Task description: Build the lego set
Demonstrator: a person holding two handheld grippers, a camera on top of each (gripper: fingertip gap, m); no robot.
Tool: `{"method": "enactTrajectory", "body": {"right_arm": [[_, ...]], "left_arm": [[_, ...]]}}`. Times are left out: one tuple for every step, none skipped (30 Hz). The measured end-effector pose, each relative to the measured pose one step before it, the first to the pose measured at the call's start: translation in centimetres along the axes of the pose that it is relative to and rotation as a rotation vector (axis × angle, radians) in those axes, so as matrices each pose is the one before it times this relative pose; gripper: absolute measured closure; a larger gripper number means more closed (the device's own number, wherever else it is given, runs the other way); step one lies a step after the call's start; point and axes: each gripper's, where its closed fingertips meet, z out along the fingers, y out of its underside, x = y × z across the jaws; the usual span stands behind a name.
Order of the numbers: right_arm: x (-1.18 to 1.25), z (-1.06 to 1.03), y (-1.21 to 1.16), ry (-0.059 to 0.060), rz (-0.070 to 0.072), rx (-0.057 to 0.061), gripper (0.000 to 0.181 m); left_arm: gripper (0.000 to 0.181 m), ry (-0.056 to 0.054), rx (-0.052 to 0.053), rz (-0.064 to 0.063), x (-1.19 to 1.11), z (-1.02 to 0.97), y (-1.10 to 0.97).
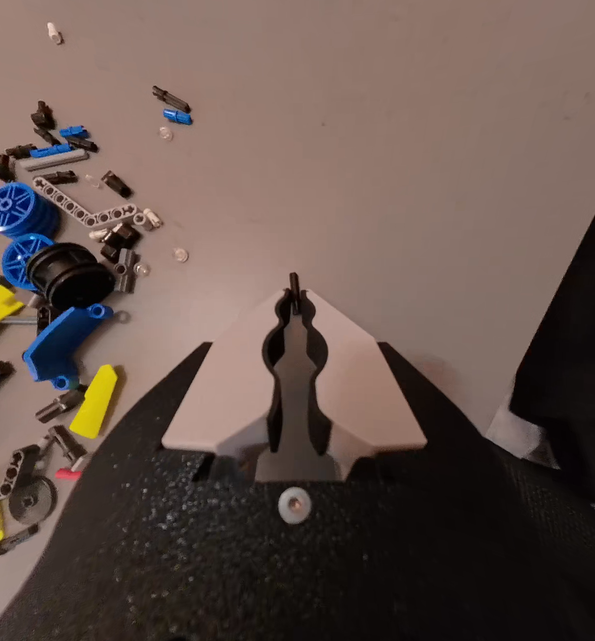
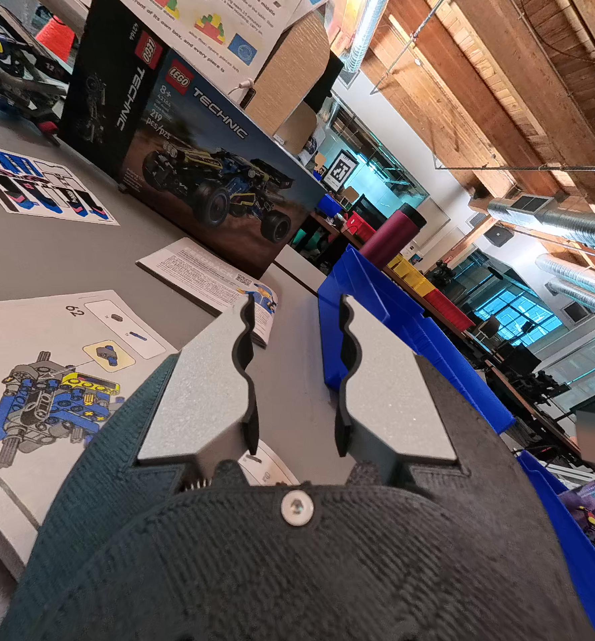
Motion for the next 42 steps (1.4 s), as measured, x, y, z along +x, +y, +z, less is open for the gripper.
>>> {"method": "enactTrajectory", "body": {"right_arm": [[0.329, -0.12, 0.1, 0.0126, 0.0055, -0.0027, 0.134], [0.423, -0.146, 0.128, 0.0147, 0.0108, -0.0028, 0.134], [0.573, -0.181, 0.078, 0.0203, 0.0173, 0.0012, 0.134], [0.686, -0.199, -0.035, 0.021, 0.0185, 0.0095, 0.134], [0.74, -0.173, -0.131, 0.0164, 0.0145, 0.0151, 0.134], [0.856, -0.144, -0.12, 0.016, 0.0055, 0.0161, 0.135], [1.088, -0.122, 0.029, 0.0233, -0.0057, 0.0096, 0.137], [1.424, -0.132, 0.328, 0.0392, -0.0018, -0.0053, 0.138], [1.484, -0.106, 0.629, 0.0427, 0.0079, -0.0196, 0.138], [1.305, -0.117, 0.833, 0.0367, 0.0096, -0.0307, 0.139], [1.183, -0.149, 0.894, 0.0408, 0.0099, -0.0304, 0.139], [0.873, -0.123, 0.697, 0.0312, 0.0144, -0.0196, 0.141], [0.419, -0.049, 0.483, 0.0103, 0.0158, -0.0111, 0.143], [0.139, -0.026, 0.32, 0.002, 0.0064, -0.0048, 0.144], [0.07, -0.045, 0.239, 0.006, -0.0049, -0.002, 0.149], [0.149, -0.066, 0.077, 0.0131, -0.0052, 0.0022, 0.154], [0.116, -0.075, -0.104, 0.0086, 0.0004, 0.0066, 0.159], [-0.025, -0.04, -0.255, -0.0003, 0.0144, 0.0159, 0.163], [-0.29, 0.027, -0.328, -0.0163, 0.0258, 0.0216, 0.167], [-0.566, 0.07, -0.257, -0.0361, 0.0097, 0.017, 0.168], [-0.257, 0.033, -0.198, -0.02, -0.018, 0.0122, 0.169], [0.215, 0.006, -0.09, 0.0087, -0.0184, 0.0075, 0.171], [0.347, 0.007, 0.025, 0.0117, 0.0087, 0.0007, 0.171], [0.219, 0.014, 0.032, -0.001, 0.0297, 0.0024, 0.172], [0.2, 0.012, 0.001, -0.0031, 0.0339, 0.0061, 0.172], [0.171, 0.021, 0.056, -0.0033, 0.0267, 0.0031, 0.173], [0.127, 0.045, 0.145, -0.0047, 0.0208, -0.0026, 0.172], [0.145, 0.036, 0.158, -0.001, 0.0186, -0.0061, 0.172], [0.121, 0.026, 0.096, 0.0012, 0.0156, -0.0039, 0.172], [0.005, 0.02, 0.012, -0.003, 0.0109, 0.0004, 0.172], [-0.107, 0.028, -0.01, -0.0079, 0.0067, 0.0015, 0.171], [-0.178, 0.03, 0.026, -0.0099, 0.0012, -0.0013, 0.171], [-0.189, 0.043, 0.043, -0.0091, -0.0028, -0.0027, 0.171], [-0.187, 0.041, 0.042, -0.0092, -0.0026, -0.0033, 0.171], [-0.17, 0.035, 0.013, -0.0077, -0.0008, -0.0013, 0.171], [-0.188, 0.028, 0.015, -0.0102, 0.0015, 0.0, 0.171], [-0.196, 0.03, 0.056, -0.0122, 0.003, -0.002, 0.17], [-0.088, 0.023, 0.041, -0.0059, 0.0025, -0.0021, 0.17], [0.006, -0.003, 0.006, 0.0005, 0.0015, -0.0002, 0.17], [-0.016, 0.009, 0.005, -0.0008, 0.0022, 0.0, 0.17], [-0.067, 0.022, 0.019, -0.0034, 0.0004, -0.0014, 0.17], [-0.077, 0.012, 0.005, -0.001, -0.0039, -0.001, 0.17]], "left_arm": [[0.18, -0.005, -0.0034, 0.004, 0.005, 0.212, -0.257], [0.18, -0.0036, 0.0055, 0.0102, 0.117, 0.38, -0.52], [0.18, 0.0111, 0.0195, 0.0234, 0.546, 0.607, -0.954], [0.18, 0.0204, 0.0308, 0.0321, 0.92, 0.852, -1.449], [0.179, 0.0115, 0.0326, 0.0342, 0.927, 1.102, -1.779], [0.179, 0.006, 0.0282, 0.0377, 0.864, 1.325, -1.905], [0.179, 0.013, 0.0263, 0.0425, 0.935, 1.476, -1.976], [0.179, 0.0153, 0.0296, 0.0381, 0.869, 1.579, -2.06], [0.179, 0.0123, 0.0333, 0.0238, 0.675, 1.646, -2.099], [0.179, 0.0176, 0.0339, 0.0144, 0.649, 1.663, -2.028], [0.179, 0.0331, 0.0286, 0.015, 0.802, 1.642, -1.797], [0.179, 0.0385, 0.0132, 0.0152, 0.77, 1.627, -1.401], [0.179, 0.0257, -0.0056, 0.0128, 0.449, 1.551, -0.942], [0.179, 0.0118, -0.0197, 0.0131, 0.13, 1.373, -0.54], [0.179, -0.0014, -0.0241, 0.0115, -0.132, 1.103, -0.327], [0.179, -0.0094, -0.0207, 0.0057, -0.267, 0.828, -0.24], [0.179, -0.0091, -0.0109, -0.0007, -0.267, 0.556, -0.245], [0.179, -0.0011, -0.0009, -0.0056, -0.142, 0.367, -0.256], [0.179, 0.0012, 0.0022, -0.0099, -0.117, 0.241, -0.164], [0.179, -0.0113, -0.0033, -0.0158, -0.298, 0.153, 0.017], [0.179, -0.0126, -0.0096, -0.0148, -0.328, 0.083, 0.193], [0.179, -0.0029, -0.0118, -0.0098, -0.153, 0.047, 0.241], [0.179, -0.0057, -0.01, -0.0107, -0.155, 0.023, 0.241], [0.179, -0.0095, -0.0077, -0.0126, -0.168, 0.029, 0.214], [0.179, -0.002, -0.0075, -0.0079, -0.024, 0.056, 0.19], [0.179, 0.0005, -0.0082, -0.0021, 0.048, 0.089, 0.179], [0.179, -0.0069, -0.0029, -0.0006, -0.018, 0.092, 0.075], [0.179, -0.0065, 0.0034, -0.0018, 0.025, 0.062, -0.03], [0.179, -0.0036, 0.0041, -0.0011, 0.063, 0.043, -0.046], [0.179, -0.0043, 0.0024, -0.0003, 0.01, 0.008, -0.008], [0.179, -0.0027, 0.0014, -0.001, -0.004, -0.012, 0.011], [0.177, -0.0022, 0.0014, -0.0051, -0.046, -0.024, 0.02], [0.175, -0.0034, 0.003, -0.01, -0.11, -0.03, 0.013], [0.173, -0.0001, 0.0041, -0.0123, -0.071, -0.039, 0.042], [0.17, 0.0002, 0.001, -0.0109, -0.069, -0.096, 0.072], [0.168, -0.0034, 0.0028, -0.0082, -0.093, -0.152, 0.049], [0.167, -0.0063, 0.0082, -0.0081, -0.128, -0.246, -0.004], [0.165, -0.0102, 0.0157, -0.0099, -0.172, -0.37, -0.105], [0.163, -0.0131, 0.0232, -0.0097, -0.207, -0.502, -0.157], [0.161, -0.0186, 0.0264, -0.0107, -0.31, -0.628, -0.15], [0.159, -0.0266, 0.0275, -0.0123, -0.459, -0.743, -0.093], [0.157, -0.0275, 0.0262, -0.0117, -0.537, -0.827, 0.004]]}}
